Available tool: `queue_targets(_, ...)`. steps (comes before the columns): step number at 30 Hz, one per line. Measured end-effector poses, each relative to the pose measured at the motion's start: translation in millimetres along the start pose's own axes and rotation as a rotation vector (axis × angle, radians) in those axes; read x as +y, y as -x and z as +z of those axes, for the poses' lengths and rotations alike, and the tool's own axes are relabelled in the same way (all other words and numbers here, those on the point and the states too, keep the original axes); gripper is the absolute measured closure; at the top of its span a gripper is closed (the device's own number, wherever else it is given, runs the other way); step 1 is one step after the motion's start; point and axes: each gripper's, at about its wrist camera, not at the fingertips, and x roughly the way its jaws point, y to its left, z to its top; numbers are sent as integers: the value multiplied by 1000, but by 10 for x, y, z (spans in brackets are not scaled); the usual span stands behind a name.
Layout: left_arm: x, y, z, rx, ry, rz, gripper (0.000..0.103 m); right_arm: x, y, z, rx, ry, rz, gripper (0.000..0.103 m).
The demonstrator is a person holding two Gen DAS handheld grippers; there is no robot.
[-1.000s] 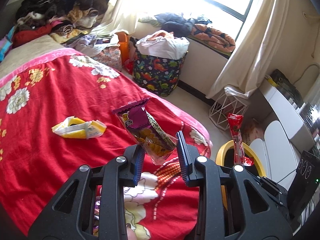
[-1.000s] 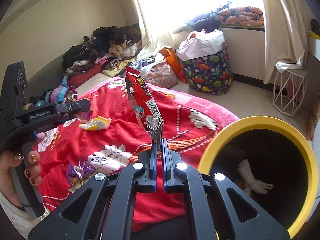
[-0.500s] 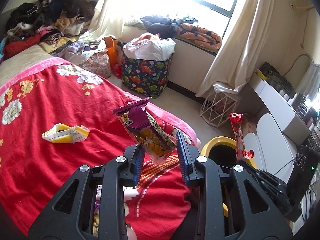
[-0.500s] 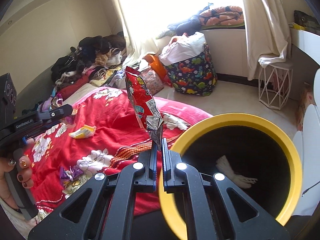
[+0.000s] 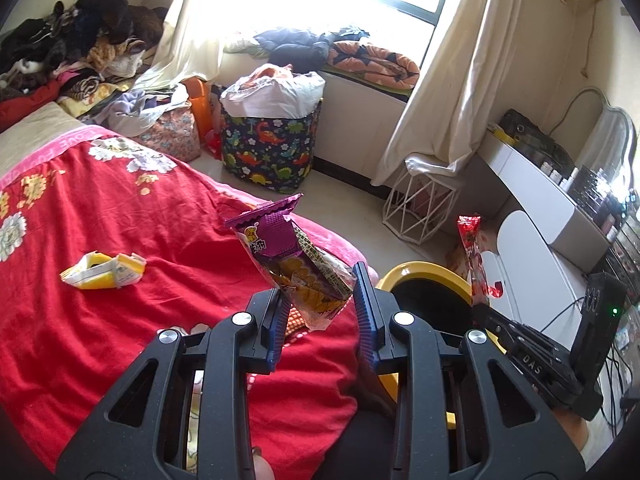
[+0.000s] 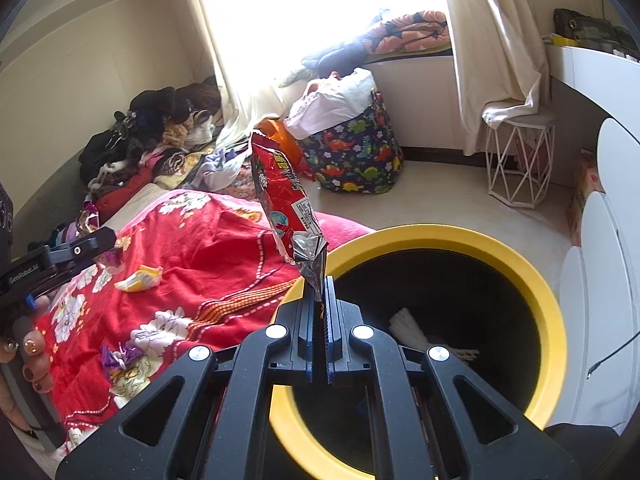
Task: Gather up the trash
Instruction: 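Carry the red chip bag and purple snack bag over the yellow bin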
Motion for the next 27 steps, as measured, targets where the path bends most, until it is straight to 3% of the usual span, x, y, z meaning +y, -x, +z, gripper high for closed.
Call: queue_targets(27,-602,-196,-168,51,-112,-86,79,-567,113,-81,24,-113,-106,99)
